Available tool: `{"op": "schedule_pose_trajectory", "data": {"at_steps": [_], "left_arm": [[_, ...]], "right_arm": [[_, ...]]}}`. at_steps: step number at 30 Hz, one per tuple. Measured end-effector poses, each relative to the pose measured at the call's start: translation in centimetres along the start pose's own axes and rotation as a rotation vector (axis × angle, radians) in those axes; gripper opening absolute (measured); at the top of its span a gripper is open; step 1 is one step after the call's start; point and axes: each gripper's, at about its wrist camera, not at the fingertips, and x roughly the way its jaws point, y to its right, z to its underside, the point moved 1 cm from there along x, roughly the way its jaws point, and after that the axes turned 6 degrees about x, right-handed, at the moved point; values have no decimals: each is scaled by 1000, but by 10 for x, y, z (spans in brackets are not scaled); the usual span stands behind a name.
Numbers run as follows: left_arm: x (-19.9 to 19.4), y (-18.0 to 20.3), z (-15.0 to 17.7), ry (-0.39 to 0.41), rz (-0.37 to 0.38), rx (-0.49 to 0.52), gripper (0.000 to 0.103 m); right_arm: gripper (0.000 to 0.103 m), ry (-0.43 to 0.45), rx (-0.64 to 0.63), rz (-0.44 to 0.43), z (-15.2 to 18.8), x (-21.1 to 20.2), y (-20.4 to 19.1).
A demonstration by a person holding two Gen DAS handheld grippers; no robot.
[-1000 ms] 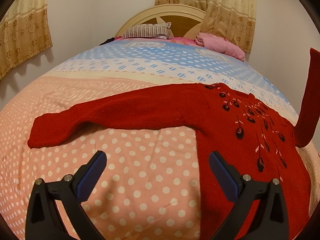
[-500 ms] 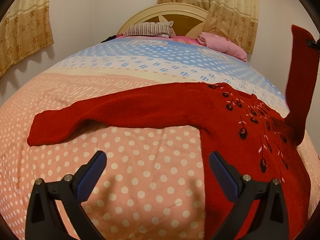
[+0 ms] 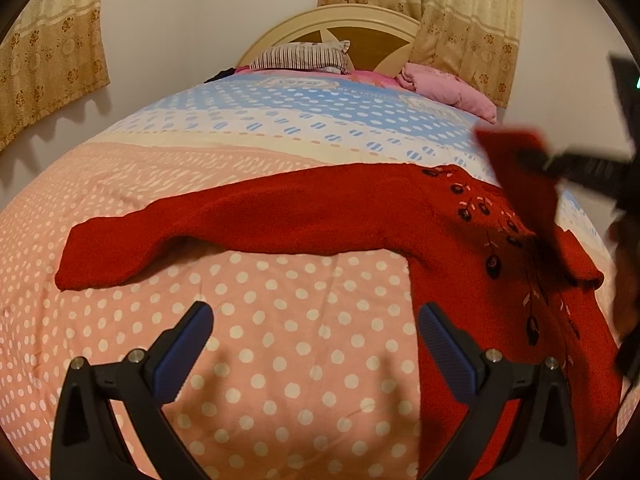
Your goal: Fold small clothes
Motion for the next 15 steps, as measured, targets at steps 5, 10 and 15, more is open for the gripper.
{"op": "schedule_pose_trajectory", "data": {"at_steps": [5,10,15], "left_arm": [[2,4,2,-3,40,11,103],[-1,14,2,-4,127,13,103],[-3,42,-13,-2,251,42,91]], "right_arm": [[70,-144,16,-79,37,37,3],[70,-133,-12,-69,59,2,34],[71,-100,-48,79,69,-38,84]]}}
